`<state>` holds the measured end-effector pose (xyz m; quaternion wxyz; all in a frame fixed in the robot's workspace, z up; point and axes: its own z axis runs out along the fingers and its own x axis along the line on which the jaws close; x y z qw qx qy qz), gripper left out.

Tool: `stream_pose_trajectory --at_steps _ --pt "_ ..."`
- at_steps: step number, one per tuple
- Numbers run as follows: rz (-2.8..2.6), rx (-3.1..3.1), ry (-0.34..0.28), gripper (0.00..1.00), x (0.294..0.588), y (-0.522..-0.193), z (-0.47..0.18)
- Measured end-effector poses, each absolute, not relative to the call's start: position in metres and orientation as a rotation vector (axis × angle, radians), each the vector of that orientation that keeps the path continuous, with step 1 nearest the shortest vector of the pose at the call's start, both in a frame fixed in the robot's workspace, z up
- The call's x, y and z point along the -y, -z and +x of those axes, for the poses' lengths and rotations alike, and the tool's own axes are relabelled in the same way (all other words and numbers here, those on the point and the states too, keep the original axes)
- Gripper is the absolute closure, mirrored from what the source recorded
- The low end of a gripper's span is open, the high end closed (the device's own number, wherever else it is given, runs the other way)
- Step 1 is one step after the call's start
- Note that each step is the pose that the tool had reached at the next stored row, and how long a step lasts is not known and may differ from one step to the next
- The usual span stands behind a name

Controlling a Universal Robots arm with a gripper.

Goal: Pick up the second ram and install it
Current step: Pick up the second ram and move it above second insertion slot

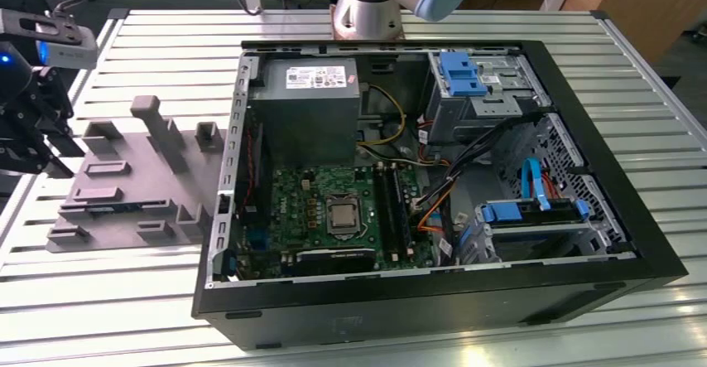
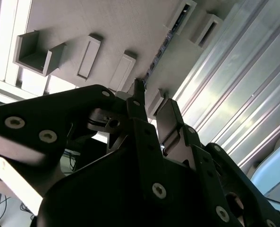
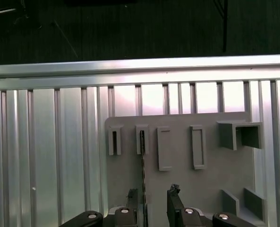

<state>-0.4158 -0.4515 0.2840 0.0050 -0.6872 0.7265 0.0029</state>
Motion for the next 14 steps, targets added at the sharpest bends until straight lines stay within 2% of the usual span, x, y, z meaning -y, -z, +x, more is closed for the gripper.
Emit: stream_pose_trajectory --at_steps 14 --pt "-2.154 -2.271 -0.006 0.62 0.455 -0.257 -0.416"
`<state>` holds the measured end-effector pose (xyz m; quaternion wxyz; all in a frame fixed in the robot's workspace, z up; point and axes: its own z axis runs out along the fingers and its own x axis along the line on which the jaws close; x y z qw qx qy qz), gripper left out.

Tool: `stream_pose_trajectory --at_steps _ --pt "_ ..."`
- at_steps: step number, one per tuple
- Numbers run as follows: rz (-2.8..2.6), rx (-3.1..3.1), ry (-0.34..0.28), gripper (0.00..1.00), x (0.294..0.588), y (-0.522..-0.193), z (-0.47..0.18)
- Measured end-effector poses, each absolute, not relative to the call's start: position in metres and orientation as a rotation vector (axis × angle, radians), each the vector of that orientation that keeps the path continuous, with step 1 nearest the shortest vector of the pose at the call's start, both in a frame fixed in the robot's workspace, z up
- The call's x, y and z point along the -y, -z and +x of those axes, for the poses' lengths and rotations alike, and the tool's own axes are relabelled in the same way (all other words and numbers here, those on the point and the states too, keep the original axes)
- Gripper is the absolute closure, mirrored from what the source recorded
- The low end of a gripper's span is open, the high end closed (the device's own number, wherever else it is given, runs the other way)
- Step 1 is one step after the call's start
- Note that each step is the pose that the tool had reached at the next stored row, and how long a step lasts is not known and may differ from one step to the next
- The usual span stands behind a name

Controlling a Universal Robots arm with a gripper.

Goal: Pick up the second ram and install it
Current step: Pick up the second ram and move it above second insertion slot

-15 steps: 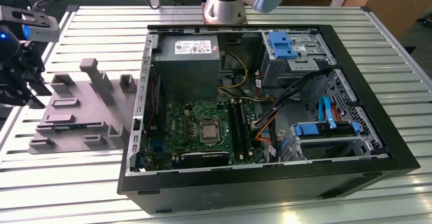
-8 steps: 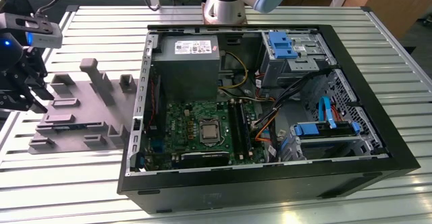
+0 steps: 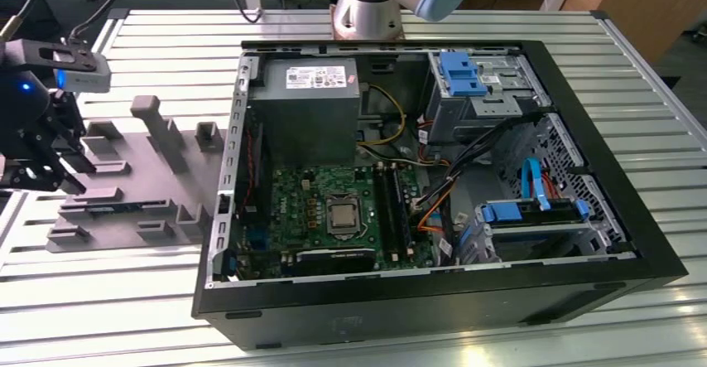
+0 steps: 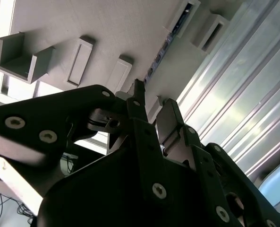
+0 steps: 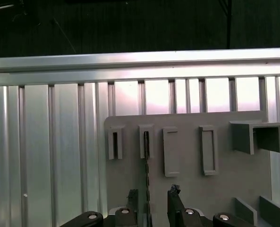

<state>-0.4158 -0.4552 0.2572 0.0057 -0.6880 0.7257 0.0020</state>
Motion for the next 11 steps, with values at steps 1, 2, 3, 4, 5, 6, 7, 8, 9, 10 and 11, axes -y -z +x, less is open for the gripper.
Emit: stream_pose_trajectory --at_steps 1,2,3,4,5,6,7,8,9,10,11 --pt "-2.154 -2.271 -0.006 0.62 0.455 -0.255 -0.416" --pt "-2.154 -2.271 -0.006 0.62 0.455 -0.253 -0.416" --pt "-2.154 -2.271 -0.006 0.62 0.455 -0.252 -0.416" --pt "-2.154 -2.271 -0.006 0.62 0.455 -0.25 -0.416" --pt "-2.154 -2.271 -0.006 0.62 0.455 -0.248 -0.416" --pt "-2.154 -2.271 -0.006 0.62 0.455 -0.246 -0.416" --pt "-2.155 -2.27 -0.006 0.62 0.455 -0.245 -0.416" --pt "-2.156 -2.269 -0.005 0.62 0.455 -0.243 -0.416" --pt "-2.157 -2.268 -0.005 0.62 0.455 -0.241 -0.416" --pt "-2.158 -2.268 -0.005 0.62 0.456 -0.239 -0.416" --pt "-2.158 -2.267 -0.005 0.62 0.456 -0.238 -0.416"
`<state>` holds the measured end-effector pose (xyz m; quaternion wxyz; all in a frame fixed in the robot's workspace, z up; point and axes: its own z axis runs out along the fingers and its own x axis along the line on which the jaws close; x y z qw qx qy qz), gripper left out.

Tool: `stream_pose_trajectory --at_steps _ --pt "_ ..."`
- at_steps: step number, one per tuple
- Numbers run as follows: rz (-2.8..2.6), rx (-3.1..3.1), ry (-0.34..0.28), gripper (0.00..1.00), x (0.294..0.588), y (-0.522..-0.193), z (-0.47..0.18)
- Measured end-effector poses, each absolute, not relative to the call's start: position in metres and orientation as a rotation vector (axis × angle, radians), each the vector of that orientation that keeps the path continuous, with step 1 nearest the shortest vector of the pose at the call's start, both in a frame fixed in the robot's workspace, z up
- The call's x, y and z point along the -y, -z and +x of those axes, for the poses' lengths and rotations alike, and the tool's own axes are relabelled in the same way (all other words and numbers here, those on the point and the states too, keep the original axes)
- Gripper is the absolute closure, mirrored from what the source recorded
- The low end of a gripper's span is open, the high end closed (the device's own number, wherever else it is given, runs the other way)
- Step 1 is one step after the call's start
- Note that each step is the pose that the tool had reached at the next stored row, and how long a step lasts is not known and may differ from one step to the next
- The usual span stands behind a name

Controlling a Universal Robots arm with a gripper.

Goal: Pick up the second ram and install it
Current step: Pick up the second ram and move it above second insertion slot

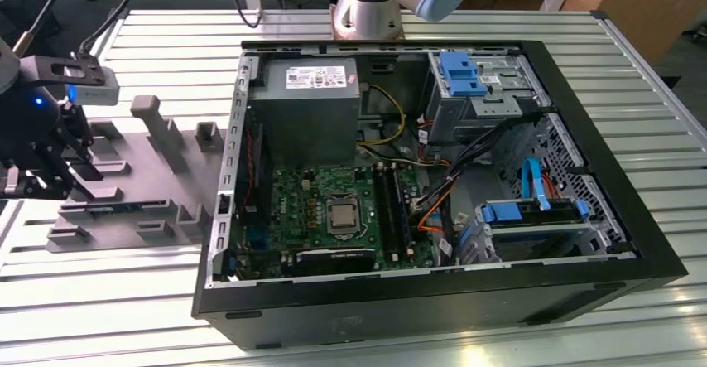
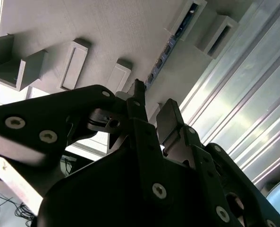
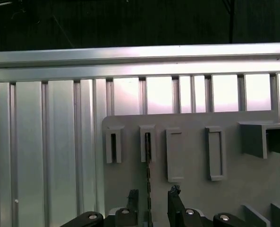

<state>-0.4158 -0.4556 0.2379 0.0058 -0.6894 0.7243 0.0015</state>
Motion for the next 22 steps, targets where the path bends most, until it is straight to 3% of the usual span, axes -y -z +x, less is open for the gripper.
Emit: stream_pose_trajectory --at_steps 22 --pt "-2.16 -2.268 0.001 0.62 0.457 -0.21 -0.416"
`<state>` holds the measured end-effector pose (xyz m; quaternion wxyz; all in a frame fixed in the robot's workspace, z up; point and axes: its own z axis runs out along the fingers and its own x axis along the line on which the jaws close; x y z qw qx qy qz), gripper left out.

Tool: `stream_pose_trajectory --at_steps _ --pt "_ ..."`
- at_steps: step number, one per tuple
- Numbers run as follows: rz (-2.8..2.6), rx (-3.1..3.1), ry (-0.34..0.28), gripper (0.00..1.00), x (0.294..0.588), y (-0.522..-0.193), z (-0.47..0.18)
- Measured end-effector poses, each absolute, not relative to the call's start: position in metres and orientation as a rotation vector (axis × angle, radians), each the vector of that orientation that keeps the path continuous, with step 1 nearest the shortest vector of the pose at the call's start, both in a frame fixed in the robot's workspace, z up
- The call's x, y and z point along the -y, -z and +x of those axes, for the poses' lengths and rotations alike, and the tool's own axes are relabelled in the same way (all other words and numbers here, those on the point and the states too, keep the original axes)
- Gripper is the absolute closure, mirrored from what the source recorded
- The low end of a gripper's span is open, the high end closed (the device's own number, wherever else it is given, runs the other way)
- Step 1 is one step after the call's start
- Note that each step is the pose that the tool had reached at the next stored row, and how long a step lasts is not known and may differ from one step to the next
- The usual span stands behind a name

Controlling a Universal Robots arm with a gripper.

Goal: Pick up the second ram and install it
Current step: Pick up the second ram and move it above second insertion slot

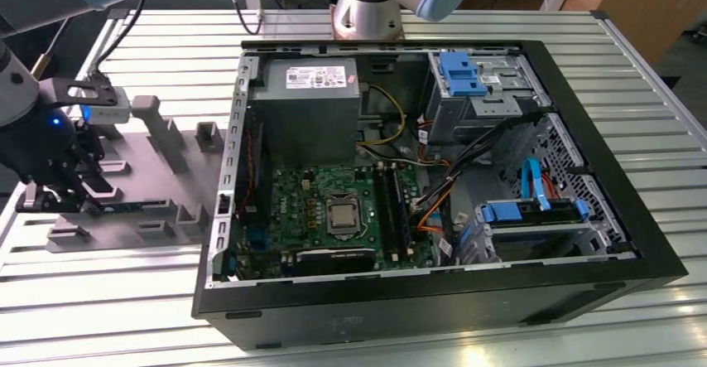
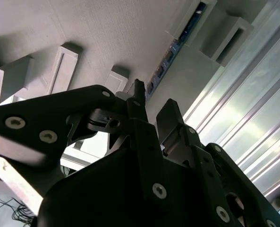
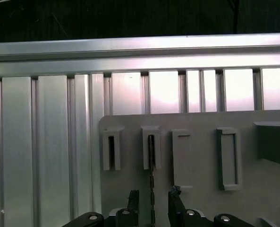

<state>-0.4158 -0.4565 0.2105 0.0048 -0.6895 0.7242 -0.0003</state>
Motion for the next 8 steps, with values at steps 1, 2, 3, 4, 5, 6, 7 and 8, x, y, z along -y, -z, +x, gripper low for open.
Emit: stream_pose_trajectory --at_steps 1,2,3,4,5,6,7,8 --pt "-2.159 -2.268 0.001 0.62 0.4565 -0.2088 -0.4158" --pt "-2.159 -2.268 0.002 0.62 0.4565 -0.2072 -0.4158" --pt "-2.159 -2.268 0.002 0.62 0.4565 -0.2059 -0.4158" --pt "-2.159 -2.267 0.003 0.62 0.4565 -0.2048 -0.4158" --pt "-2.159 -2.267 0.003 0.62 0.4565 -0.2038 -0.4158" --pt "-2.159 -2.267 0.003 0.62 0.4565 -0.2027 -0.4158" --pt "-2.159 -2.267 0.003 0.62 0.4565 -0.2016 -0.4158" --pt "-2.159 -2.267 0.004 0.62 0.4565 -0.2007 -0.4158"
